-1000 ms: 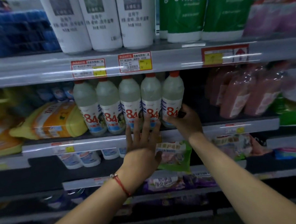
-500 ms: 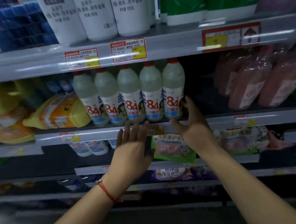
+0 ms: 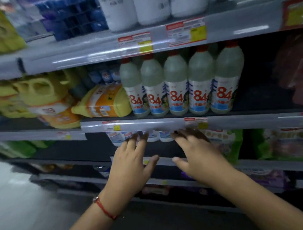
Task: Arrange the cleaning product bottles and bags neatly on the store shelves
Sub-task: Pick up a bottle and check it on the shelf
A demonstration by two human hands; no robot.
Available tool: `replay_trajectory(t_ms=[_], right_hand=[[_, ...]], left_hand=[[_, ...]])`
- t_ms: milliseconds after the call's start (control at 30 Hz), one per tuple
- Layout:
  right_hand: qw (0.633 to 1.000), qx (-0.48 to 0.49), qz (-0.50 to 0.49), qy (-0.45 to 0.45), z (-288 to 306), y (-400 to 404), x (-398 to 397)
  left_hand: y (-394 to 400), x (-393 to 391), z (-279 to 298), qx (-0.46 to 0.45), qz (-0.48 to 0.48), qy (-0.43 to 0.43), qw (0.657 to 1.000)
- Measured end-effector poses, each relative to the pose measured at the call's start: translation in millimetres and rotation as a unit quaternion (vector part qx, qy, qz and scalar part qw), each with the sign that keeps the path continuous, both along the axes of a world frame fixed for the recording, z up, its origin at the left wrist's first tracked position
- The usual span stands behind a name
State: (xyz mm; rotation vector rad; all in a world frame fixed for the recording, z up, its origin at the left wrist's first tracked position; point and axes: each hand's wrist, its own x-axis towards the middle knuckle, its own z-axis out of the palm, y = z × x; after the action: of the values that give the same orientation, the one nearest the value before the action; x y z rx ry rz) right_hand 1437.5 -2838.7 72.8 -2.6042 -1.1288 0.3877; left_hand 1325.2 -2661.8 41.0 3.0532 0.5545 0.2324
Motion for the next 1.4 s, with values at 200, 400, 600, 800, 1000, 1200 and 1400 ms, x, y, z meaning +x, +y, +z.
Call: replay_trajectory(t_ms=[200,400,600,800,1000,1200,1400], right_hand=[[0.994,-0.042,0.093,-0.044,7.0,69.2,-40.3],[0.981,-0.049,0.173,-0.077,7.2,158.8,-104.0],[0.976,-0.038,0.198,-0.078,6.2,240.3,-169.0],[0.98,-0.017,0.185,-0.066,-4.1,297.6,-210.7],[0.983,-0.005,0.173,-0.053,-11.5,334.0,-224.7],[0.988,0.016,0.15,-0.027,-15.1,372.0,-207.5],[0.995,0.051,0.082,0.019,-12.1,410.8,-176.6]], left_hand=[[55.7,-69.4,-8.7,-0.014,0.103,0.001,0.995],[126.6,-154.7,-14.9,-0.043,0.162,-0.016,0.986],[200.8,-224.3,-15.0,-0.043,0.197,-0.038,0.979],[250.6,-256.1,-15.9,-0.039,0.184,-0.044,0.981],[285.8,-259.8,-21.9,-0.041,0.15,-0.054,0.986],[325.3,-227.1,-20.0,-0.041,0.112,-0.06,0.991],[390.7,-164.7,5.0,-0.02,0.073,-0.073,0.994]])
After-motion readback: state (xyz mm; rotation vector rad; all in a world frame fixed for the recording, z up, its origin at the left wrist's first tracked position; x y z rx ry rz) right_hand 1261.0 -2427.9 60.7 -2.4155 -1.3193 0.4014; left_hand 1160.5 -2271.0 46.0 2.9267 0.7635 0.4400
